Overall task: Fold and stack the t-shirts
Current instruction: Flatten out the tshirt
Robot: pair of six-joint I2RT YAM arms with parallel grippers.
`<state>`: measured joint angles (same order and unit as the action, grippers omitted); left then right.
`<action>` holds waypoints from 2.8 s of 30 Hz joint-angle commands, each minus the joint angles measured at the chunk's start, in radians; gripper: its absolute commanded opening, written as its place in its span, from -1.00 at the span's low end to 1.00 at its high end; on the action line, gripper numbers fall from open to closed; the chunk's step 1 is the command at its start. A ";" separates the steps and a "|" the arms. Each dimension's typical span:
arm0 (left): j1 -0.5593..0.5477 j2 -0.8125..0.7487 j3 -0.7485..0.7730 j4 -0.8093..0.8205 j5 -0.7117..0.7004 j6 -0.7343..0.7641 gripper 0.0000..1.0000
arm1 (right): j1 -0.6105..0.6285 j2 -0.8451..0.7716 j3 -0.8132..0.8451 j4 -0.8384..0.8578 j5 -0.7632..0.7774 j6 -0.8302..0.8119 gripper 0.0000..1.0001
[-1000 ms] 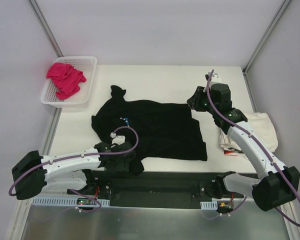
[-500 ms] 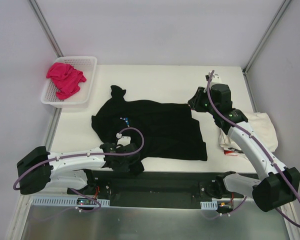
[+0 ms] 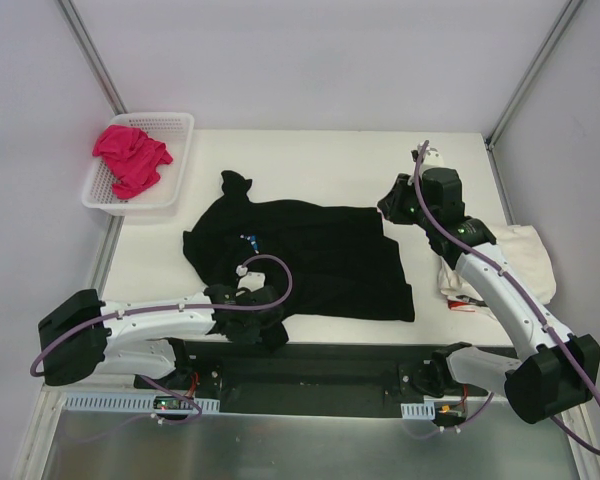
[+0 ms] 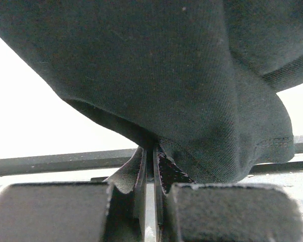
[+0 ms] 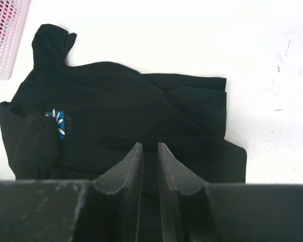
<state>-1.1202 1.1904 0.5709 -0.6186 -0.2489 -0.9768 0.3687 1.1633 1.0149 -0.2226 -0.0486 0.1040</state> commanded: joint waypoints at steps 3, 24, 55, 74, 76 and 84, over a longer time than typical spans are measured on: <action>-0.009 -0.029 0.137 -0.156 -0.128 0.023 -1.00 | -0.004 -0.021 0.008 -0.004 0.021 -0.004 -0.62; 0.137 -0.123 0.725 -0.207 -0.779 0.493 -1.00 | -0.005 -0.163 -0.260 -0.170 -0.068 0.049 -0.06; 0.519 0.198 0.995 0.365 -0.517 0.983 -1.00 | 0.309 -0.397 -0.526 -0.282 -0.177 0.327 -0.13; 0.520 0.179 0.952 0.422 -0.520 1.007 -1.00 | 0.558 -0.103 -0.484 -0.101 -0.111 0.362 -0.14; 0.520 0.179 0.954 0.424 -0.518 1.011 -1.00 | 0.556 -0.099 -0.475 -0.109 -0.093 0.344 -0.13; 0.520 0.170 0.946 0.425 -0.518 1.017 -1.00 | 0.536 -0.051 -0.460 -0.122 -0.102 0.329 -0.09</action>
<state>-0.6071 1.4017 1.5192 -0.2478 -0.7658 0.0196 0.9157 1.0939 0.5201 -0.3450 -0.1604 0.4435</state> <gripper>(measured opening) 0.018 0.455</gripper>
